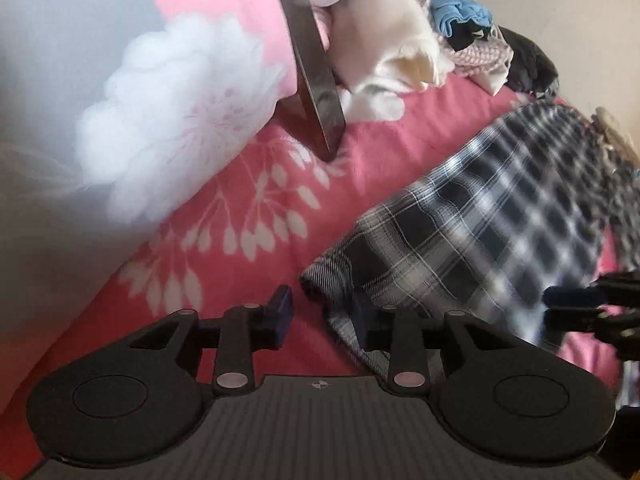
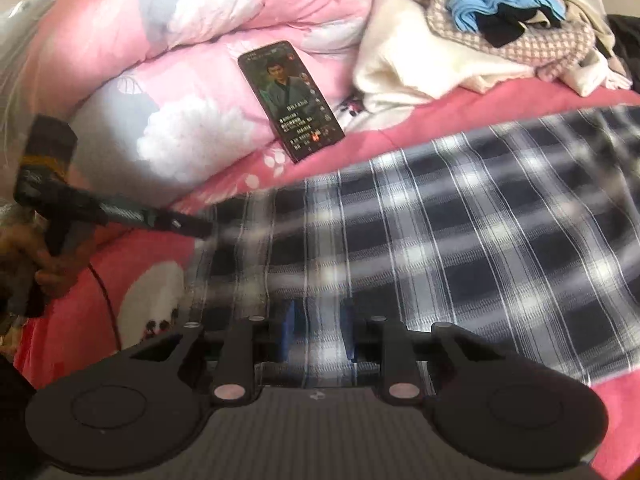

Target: Fold clothes

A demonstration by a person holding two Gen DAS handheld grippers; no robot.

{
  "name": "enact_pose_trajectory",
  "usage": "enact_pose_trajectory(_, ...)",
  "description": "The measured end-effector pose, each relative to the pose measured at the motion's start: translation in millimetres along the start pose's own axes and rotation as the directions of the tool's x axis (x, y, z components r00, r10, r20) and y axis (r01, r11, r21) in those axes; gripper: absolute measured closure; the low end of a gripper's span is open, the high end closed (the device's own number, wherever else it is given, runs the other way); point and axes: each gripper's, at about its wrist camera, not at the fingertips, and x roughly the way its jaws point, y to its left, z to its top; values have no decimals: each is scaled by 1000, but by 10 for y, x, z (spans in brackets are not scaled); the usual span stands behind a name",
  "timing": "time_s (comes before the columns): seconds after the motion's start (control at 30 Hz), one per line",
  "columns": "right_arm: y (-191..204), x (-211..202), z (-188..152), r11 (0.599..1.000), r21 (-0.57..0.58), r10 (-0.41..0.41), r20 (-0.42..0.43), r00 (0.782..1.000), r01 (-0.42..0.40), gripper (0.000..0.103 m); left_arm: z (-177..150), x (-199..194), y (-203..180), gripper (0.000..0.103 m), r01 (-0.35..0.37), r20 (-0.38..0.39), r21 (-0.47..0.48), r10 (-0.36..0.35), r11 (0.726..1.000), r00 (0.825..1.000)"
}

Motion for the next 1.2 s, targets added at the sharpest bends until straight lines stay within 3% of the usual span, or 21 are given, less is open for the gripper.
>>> enact_pose_trajectory(0.07, -8, 20, 50, 1000, 0, 8, 5, 1000, -8, 76, -41, -21, -142, 86, -41, 48, 70, 38, 997, 998)
enact_pose_trajectory(0.13, -23, 27, 89, 1000, 13, 18, 10, 1000, -18, 75, -124, -74, -374, 90, -77, 109, 218, 54, 973, 993)
enact_pose_trajectory(0.27, -76, 70, 121, 998, 50, 29, 5, 1000, -29, 75, -400, -89, -844, 90, -80, 151, 521, 0, 850, 989)
enact_pose_trajectory(0.33, -94, 103, 119, 998, 61, 24, -7, 1000, -24, 75, -480, -36, -942, 86, -47, 118, 572, -25, 819, 993)
enact_pose_trajectory(0.47, -86, 120, 107, 998, 64, 20, -22, 1000, -18, 75, -462, 13, -818, 84, 7, 42, 507, -33, 862, 999)
enact_pose_trajectory(0.63, -73, 111, 89, 998, 65, 17, -29, 999, -15, 75, -297, -246, -489, 80, 74, 29, 370, -91, 926, 995)
enact_pose_trajectory(0.8, -48, 117, 87, 998, 60, 21, -32, 999, -19, 75, -207, -322, -351, 80, 70, 37, 315, -86, 946, 996)
enact_pose_trajectory(0.93, -12, 123, 98, 999, 45, 16, -31, 999, -15, 75, -154, -290, -187, 80, 117, -4, 184, -119, 976, 993)
enact_pose_trajectory(1.07, 7, 139, 157, 999, 42, 36, -29, 999, -34, 75, -163, -257, -129, 77, 74, -1, 143, -75, 987, 997)
enact_pose_trajectory(1.2, 76, 203, 310, 998, 11, 62, -28, 998, -62, 75, -170, -188, -100, 67, 40, 3, 89, -40, 995, 999)
